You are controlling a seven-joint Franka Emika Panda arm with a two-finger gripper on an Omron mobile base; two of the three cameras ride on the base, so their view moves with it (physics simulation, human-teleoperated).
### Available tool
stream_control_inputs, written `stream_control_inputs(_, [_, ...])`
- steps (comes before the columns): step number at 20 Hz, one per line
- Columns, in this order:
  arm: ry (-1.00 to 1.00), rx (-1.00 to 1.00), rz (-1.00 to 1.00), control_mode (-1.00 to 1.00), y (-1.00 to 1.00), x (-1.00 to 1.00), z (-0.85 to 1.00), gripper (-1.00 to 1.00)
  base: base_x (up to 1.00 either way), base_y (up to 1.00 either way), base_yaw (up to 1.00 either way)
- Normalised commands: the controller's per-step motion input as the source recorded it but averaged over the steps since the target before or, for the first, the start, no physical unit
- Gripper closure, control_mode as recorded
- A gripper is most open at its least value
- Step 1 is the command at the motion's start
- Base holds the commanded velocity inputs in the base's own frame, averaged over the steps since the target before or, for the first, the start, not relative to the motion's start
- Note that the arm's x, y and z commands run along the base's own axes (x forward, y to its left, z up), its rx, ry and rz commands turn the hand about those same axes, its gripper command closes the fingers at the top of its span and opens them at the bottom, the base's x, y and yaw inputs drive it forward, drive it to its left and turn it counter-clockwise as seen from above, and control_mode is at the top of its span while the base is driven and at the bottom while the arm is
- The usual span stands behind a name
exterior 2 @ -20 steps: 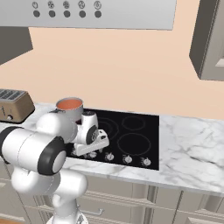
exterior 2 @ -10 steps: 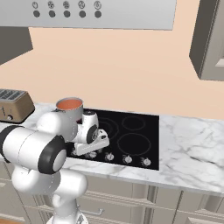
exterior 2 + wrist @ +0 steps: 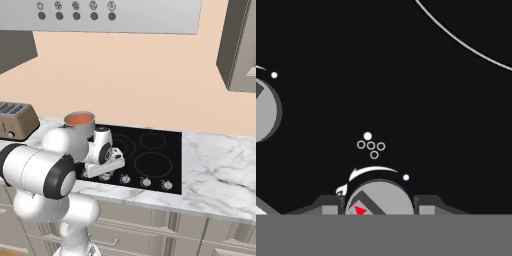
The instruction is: Wait until the marinara sauce is simmered to a deep red color and then turn off the stove.
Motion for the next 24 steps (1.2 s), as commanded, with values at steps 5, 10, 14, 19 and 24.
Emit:
stream_control_inputs(5, [0.00,0.00,0.00,-1.00,0.00,0.00,0.00,1.00,0.00,0.00,0.00])
stream_control_inputs(10, [0.00,0.00,0.00,-1.00,0.00,0.00,0.00,1.00,0.00,0.00,0.00])
stream_control_inputs(14, [0.00,0.00,0.00,-1.00,0.00,0.00,0.00,1.00,0.00,0.00,0.00])
stream_control_inputs(19, [0.00,0.00,0.00,-1.00,0.00,0.00,0.00,1.00,0.00,0.00,0.00])
stream_control_inputs(24, [0.00,0.00,0.00,-1.00,0.00,0.00,0.00,1.00,0.00,0.00,0.00])
